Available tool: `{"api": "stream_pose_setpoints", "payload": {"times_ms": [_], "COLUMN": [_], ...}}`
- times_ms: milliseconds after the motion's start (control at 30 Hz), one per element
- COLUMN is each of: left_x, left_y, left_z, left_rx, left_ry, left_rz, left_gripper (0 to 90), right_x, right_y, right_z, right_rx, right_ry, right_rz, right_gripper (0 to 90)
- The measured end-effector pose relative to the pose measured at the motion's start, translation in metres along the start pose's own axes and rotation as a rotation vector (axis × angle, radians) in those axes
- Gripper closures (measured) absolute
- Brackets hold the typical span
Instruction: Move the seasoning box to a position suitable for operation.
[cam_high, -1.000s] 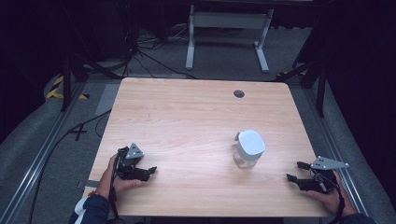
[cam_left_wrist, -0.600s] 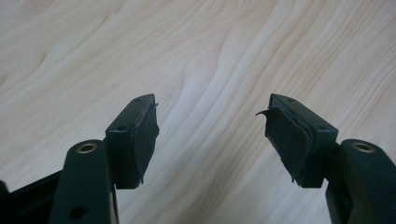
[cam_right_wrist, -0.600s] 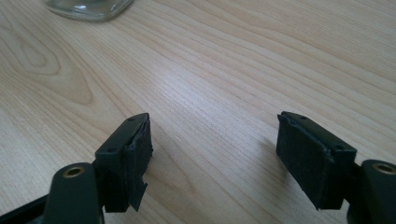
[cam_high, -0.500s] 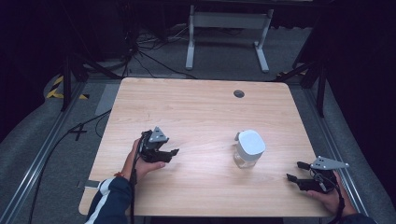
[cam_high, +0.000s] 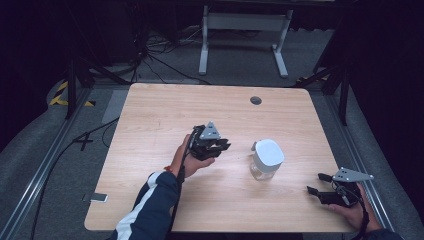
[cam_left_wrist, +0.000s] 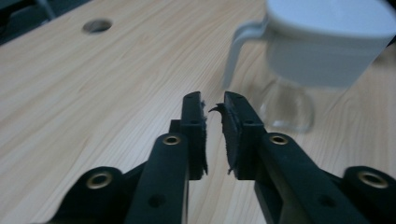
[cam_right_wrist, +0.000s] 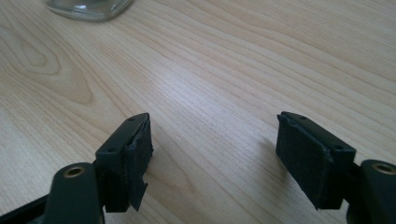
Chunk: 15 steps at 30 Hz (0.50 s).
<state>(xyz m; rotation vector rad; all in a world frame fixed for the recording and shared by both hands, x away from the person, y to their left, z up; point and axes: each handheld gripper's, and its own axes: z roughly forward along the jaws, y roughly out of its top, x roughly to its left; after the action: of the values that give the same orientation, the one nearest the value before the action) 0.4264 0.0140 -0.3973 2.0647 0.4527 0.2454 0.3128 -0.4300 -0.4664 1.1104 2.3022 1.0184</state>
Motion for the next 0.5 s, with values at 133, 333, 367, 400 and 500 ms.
{"api": "stream_pose_setpoints", "payload": {"times_ms": [133, 333, 367, 400, 500], "left_x": [-0.01, -0.018, -0.019, -0.02, -0.022], "left_y": [0.026, 0.045, 0.047, 0.051, 0.055], "left_z": [0.021, 0.037, 0.039, 0.045, 0.05], "left_rx": [-0.016, -0.017, -0.023, -0.019, -0.017], "left_ry": [-0.057, -0.062, -0.069, -0.073, -0.077], "left_rz": [0.062, 0.11, 0.105, 0.109, 0.114], "left_gripper": [89.5, 89.7, 89.8, 89.8, 89.8], "right_x": [0.0, -0.001, 0.0, 0.0, -0.001], "right_y": [0.0, 0.0, 0.0, 0.0, 0.0], "right_z": [0.0, 0.0, 0.0, 0.001, 0.001], "right_rx": [0.001, -0.001, -0.001, -0.001, -0.002], "right_ry": [0.002, 0.003, 0.002, 0.002, 0.0], "right_rz": [-0.001, -0.003, -0.003, -0.003, -0.005], "right_gripper": [27.1, 27.1, 27.2, 27.2, 27.2]}}
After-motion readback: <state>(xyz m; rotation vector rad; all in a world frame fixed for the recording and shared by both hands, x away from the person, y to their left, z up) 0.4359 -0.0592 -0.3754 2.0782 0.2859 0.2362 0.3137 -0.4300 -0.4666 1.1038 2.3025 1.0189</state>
